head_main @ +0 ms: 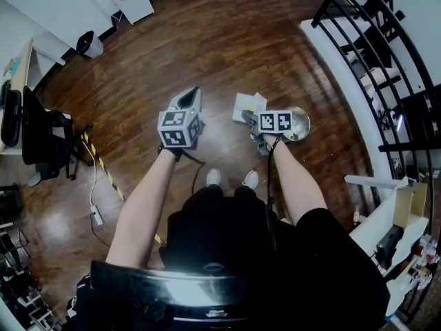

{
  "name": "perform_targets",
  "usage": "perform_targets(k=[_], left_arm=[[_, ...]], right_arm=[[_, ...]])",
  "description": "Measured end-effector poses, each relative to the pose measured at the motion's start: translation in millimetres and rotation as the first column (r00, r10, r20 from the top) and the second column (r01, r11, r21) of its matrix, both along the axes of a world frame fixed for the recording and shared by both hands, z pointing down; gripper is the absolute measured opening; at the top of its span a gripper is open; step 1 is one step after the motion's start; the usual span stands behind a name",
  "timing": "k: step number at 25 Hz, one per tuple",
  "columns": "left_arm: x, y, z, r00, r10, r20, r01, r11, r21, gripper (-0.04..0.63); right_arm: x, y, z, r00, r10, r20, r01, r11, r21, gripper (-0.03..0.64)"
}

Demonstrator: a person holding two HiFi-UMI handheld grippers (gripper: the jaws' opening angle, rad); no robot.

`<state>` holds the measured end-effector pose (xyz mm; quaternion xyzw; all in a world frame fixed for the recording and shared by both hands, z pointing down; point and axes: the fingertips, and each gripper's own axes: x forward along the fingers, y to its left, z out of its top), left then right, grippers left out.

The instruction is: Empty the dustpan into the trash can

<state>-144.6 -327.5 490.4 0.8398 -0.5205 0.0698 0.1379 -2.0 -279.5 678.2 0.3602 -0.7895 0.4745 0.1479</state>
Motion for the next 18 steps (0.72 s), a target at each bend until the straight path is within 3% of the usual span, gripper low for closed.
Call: perform_targets(k=[6,9,13,18], left_arm=[[22.6,-6.7,7.5,0.996,0.073,-0.042,-0.074,0.997,-0.028,0.005],[38.4,-9.4,20.3,0.989,0.129,-0.076,-0.136,0.986,-0.101,0.005],[66.7,-9.0,48.4,0.960,0.222,-0.170,-0.263,0.923,-0.281,0.005],[96.6,-3.9,60.4,0.927,0.266,-0.263,-0.349,0.869,-0.350,0.005]], right_arm=[[2.7,10.9,-29.2,1.000,-0.002,-0.030,0.003,0.999,0.040,0.006],[7.6,17.2,-46.0,0.999,0.020,-0.044,-0.017,0.998,0.067,0.006],[13.2,29.3,-69.2,0.997,0.042,-0.057,-0.036,0.994,0.099,0.006],[21.3,43.3,-106.0,0.996,0.062,-0.070,-0.051,0.988,0.147,0.006]])
